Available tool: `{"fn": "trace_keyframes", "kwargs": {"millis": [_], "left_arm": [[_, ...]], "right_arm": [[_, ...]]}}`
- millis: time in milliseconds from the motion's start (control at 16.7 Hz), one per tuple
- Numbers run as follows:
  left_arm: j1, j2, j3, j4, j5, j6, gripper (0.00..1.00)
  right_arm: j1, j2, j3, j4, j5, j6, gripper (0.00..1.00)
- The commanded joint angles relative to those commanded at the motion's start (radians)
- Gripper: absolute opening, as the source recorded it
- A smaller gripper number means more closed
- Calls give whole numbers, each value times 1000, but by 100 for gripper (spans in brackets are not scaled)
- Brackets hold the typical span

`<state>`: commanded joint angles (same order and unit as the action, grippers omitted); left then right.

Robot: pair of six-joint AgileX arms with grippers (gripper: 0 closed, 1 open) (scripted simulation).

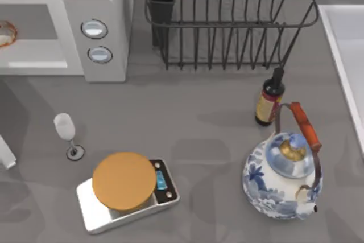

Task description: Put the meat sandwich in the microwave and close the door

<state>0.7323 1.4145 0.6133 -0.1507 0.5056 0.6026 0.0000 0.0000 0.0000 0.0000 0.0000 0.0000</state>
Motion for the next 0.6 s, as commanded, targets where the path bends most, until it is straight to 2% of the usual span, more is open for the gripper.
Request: {"fn": "trace_keyframes", "kwargs": {"millis": [420, 600], "left_arm": [[-139, -142, -129, 46, -82, -134, 0], [-153, -156, -143, 54, -92, -148, 0]], "right_arm": [[0, 0, 0, 0, 0, 0, 100], [0, 0, 0, 0, 0, 0, 100]]}}
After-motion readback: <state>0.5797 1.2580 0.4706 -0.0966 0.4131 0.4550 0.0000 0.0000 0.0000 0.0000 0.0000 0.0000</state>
